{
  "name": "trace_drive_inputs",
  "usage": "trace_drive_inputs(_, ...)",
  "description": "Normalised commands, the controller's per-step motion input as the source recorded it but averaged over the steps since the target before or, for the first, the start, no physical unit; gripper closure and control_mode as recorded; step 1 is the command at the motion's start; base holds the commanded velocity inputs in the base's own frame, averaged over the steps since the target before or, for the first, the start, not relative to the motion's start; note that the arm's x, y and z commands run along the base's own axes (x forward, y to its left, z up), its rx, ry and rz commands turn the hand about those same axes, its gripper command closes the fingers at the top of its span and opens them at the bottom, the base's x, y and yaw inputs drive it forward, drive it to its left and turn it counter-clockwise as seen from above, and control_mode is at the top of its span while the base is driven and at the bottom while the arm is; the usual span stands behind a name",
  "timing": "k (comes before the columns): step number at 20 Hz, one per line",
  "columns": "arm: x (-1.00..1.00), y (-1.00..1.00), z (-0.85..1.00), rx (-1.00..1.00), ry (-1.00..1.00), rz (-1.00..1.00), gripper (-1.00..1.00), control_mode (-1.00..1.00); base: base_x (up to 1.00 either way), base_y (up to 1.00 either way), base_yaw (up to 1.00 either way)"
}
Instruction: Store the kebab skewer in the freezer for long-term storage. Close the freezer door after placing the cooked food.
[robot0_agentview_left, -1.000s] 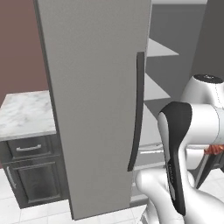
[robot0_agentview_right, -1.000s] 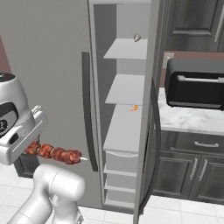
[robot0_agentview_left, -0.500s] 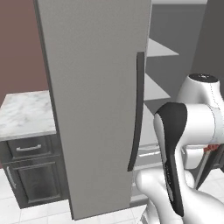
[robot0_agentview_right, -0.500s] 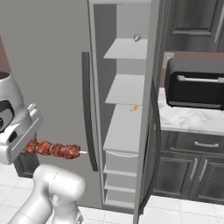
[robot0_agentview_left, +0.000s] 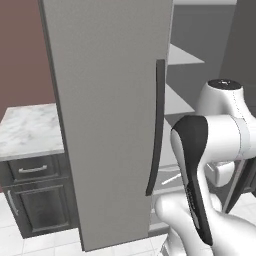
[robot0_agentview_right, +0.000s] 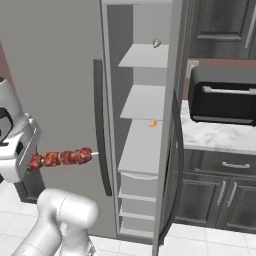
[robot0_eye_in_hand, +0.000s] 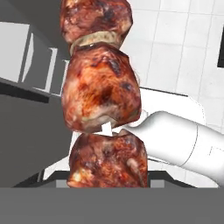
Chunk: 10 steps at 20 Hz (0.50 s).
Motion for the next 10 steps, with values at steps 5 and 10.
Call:
trace_drive_inputs(5,0.39,-0.17,-0.04,-0.01,0.00,0.37,1.00,-1.00,0.00,0.00,0.00)
trace_drive_inputs(10,0.30,-0.34,0.00,0.00,0.00,0.50,1.00,-1.00,0.00,0.00,0.00)
